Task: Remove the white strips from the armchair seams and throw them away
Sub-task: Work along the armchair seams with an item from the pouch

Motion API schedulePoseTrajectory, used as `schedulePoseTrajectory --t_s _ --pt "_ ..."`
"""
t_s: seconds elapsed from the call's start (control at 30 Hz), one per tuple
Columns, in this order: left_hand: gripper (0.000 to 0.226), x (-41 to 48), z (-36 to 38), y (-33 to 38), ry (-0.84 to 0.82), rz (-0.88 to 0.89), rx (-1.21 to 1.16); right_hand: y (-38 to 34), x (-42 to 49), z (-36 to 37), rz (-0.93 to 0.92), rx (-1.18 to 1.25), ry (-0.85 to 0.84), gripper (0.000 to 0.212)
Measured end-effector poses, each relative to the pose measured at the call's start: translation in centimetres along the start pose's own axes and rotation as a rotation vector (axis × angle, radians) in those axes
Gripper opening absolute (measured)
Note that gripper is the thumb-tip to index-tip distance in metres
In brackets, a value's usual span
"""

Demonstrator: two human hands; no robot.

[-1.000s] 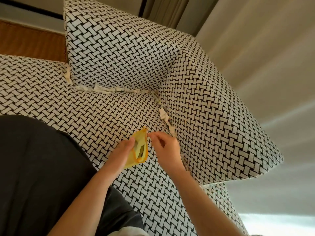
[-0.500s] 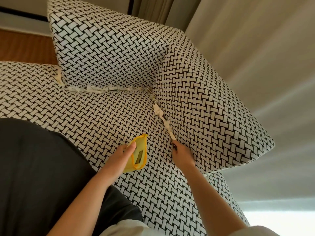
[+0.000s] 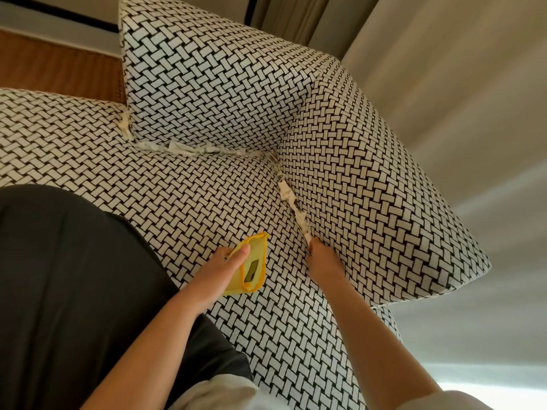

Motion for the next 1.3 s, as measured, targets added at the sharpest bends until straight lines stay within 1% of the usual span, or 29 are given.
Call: schedulePoseTrajectory --t_s 0.07,0.17,0.27,0.33,0.4,0.43,0.5,0.57,0.67,0.73,0.77,0.83,0.87,0.93,0.97,1.0,1.07,1.2,1.23,1.3 --pt "0.100 0.1 0.0 -0.1 0.003 -0.013 -0.009 0.0 -0.2 -0.2 0.004 -0.062 -0.006 0.025" --pt "0.089 0.0 -0.1 -0.2 0.021 -0.028 -0.002 -0.2 -0.3 -0.2 -0.015 -0.152 -0.024 0.024" --pt "0.093 0.0 0.0 -0.2 0.006 -0.035 -0.004 -0.8 -0.1 -0.2 -0.032 -0.245 -0.059 0.025" --pt "0.093 -0.2 0.0 -0.2 -0.006 -0.046 -0.016 -1.1 -0.1 -0.4 -0.029 -0.265 -0.066 0.025" --pt "0.095 -0.3 0.1 -0.1 -0.014 -0.060 -0.021 -1.1 -0.3 -0.8 -0.007 -0.243 -0.032 0.023" --pt "0.092 -0.4 0.1 -0.1 -0.018 -0.070 -0.022 -1.0 -0.5 -1.0 0.008 -0.218 -0.005 0.022" --pt "0.078 -0.6 0.3 0.0 -0.030 -0.078 -0.037 -1.0 -0.9 -1.9 0.006 -0.128 0.079 0.021" --pt "0.067 -0.8 0.5 0.4 -0.060 -0.069 -0.086 -1.5 -1.9 -3.0 -0.044 0.111 0.158 0.022" --pt "0.058 -1.5 0.8 1.2 -0.087 -0.040 -0.103 -4.8 -4.8 -4.5 -0.225 0.574 0.170 0.016" --pt "0.055 -1.9 1.5 1.5 -0.118 -0.022 -0.085 -7.8 -7.5 -5.3 -0.346 0.758 0.140 0.012" --pt "0.054 -2.3 1.7 1.7 -0.124 -0.016 -0.080 -9.1 -8.7 -5.4 -0.392 0.793 0.120 0.011" --pt "0.056 -3.0 1.9 2.1 -0.096 0.008 -0.055 -10.4 -10.2 -5.0 -0.429 0.781 0.113 0.012" --pt "0.048 -3.2 2.0 2.2 -0.085 0.005 -0.058 -10.4 -10.5 -4.9 -0.426 0.764 0.134 0.013" --pt "0.033 -3.5 2.2 2.1 -0.086 -0.005 -0.067 -9.3 -10.6 -5.0 -0.382 0.771 0.226 0.013" --pt "0.031 -3.5 2.2 2.0 -0.083 -0.006 -0.056 -8.2 -10.3 -5.0 -0.340 0.782 0.278 0.013" --pt "0.033 -3.5 2.1 1.8 -0.076 -0.012 -0.042 -6.9 -9.9 -5.0 -0.291 0.777 0.324 0.013" --pt "0.046 -3.2 2.1 1.4 -0.063 -0.011 -0.003 -3.6 -8.8 -4.1 -0.187 0.736 0.368 0.013" --pt "0.070 -3.4 2.4 1.6 -0.069 0.017 0.056 1.7 -5.8 -0.9 0.004 0.540 0.266 0.011" --pt "0.070 -3.5 2.3 1.5 -0.063 0.003 0.056 2.5 -5.2 -0.2 0.049 0.490 0.224 0.012" --pt "0.062 -3.5 2.2 1.4 -0.060 -0.011 0.046 3.1 -4.3 0.8 0.105 0.380 0.143 0.015"
Point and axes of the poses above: each hand's wrist, its own x-axis towards the middle knuckle, its own z-axis out of the palm, y = z × x, the point moved 10 cm from there along x, towards the middle knuckle, and after that the axes turned 11 degrees about -z, right-handed, at the moved point
